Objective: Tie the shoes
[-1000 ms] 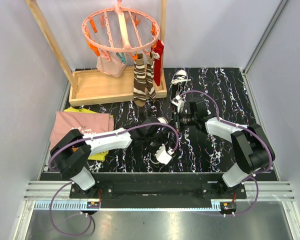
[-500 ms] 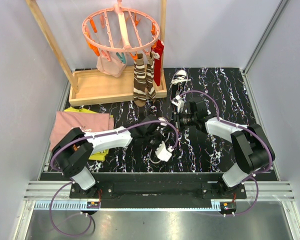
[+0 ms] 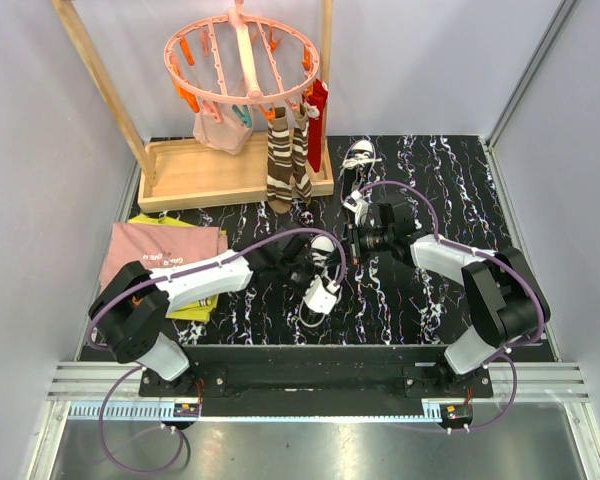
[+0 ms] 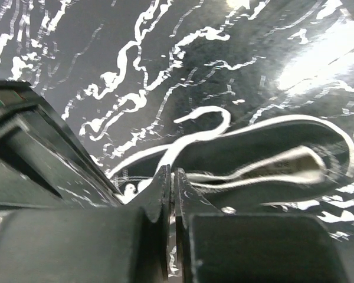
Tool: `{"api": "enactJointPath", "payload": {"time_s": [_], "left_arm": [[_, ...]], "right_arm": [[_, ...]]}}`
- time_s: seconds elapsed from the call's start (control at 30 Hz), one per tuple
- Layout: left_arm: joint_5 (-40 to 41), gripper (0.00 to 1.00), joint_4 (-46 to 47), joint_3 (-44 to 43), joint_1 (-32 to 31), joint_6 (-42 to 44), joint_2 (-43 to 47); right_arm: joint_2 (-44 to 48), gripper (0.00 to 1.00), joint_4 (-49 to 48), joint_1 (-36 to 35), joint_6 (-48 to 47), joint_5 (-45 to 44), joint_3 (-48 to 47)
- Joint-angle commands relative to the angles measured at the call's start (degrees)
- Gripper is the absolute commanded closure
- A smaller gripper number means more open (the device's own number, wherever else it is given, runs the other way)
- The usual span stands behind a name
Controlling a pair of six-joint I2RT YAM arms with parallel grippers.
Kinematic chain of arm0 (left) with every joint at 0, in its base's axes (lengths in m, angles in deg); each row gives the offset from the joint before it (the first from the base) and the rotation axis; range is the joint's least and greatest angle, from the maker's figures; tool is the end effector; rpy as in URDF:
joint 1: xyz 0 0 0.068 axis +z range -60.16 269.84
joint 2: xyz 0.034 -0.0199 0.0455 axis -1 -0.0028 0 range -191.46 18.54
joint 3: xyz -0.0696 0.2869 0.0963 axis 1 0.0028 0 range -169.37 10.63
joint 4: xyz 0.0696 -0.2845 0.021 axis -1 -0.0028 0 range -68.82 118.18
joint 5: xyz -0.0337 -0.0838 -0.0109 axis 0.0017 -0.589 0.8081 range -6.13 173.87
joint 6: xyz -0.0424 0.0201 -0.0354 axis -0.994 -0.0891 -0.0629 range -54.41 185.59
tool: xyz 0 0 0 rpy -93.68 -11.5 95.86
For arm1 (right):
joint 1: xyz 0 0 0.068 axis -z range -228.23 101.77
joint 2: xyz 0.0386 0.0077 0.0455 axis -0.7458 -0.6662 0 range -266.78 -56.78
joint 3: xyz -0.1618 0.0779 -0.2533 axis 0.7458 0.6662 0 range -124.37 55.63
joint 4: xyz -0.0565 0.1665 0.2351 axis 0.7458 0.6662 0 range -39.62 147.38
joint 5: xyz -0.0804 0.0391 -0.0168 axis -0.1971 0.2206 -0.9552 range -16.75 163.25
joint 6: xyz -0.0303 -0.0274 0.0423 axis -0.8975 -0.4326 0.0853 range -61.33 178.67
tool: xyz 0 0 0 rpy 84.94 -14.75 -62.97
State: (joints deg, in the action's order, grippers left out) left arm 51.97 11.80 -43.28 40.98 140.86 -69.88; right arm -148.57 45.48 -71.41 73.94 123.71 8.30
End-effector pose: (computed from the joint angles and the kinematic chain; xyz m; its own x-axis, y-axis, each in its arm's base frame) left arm 0.2101 -0.2747 0.2220 0.7006 0.4460 -0.5570 0.7121 -0.4869 0.5058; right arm 0.3075 0.1675 0.1991 -0.7747 -0.1495 -0.6145 -0.6149 0.4048 0.6768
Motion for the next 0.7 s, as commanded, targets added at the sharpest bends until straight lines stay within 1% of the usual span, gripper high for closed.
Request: {"api": "enactJointPath", "payload": {"time_s": [0.0,0.2,0.43,0.63,0.67], "left_arm": [[-5.62,1.00,-4.26,0.82,1.57,-1.35,2.81],[-7.56,1.00,-6.99,1.44,3.86,-2.40,4.13],[-9.32,1.00,-9.28,1.35,5.97,-3.28,4.75],[-11.16,1.00,-11.04,2.49,6.93,-2.93,5.36],[-11.43,1.00,-11.04,2.58,7.02,-3.02,5.37]], "right_arm": [[2.93,1.00,-1.16,0.77,-0.06,0.08,0.22],[4.95,1.00,0.07,2.08,0.03,-0.62,1.71],[4.86,1.00,2.00,3.14,-2.08,-0.97,1.80],[5.48,1.00,4.64,4.90,-4.72,-1.85,1.89],[5.57,1.00,6.73,5.16,-5.24,-1.94,2.07]]}}
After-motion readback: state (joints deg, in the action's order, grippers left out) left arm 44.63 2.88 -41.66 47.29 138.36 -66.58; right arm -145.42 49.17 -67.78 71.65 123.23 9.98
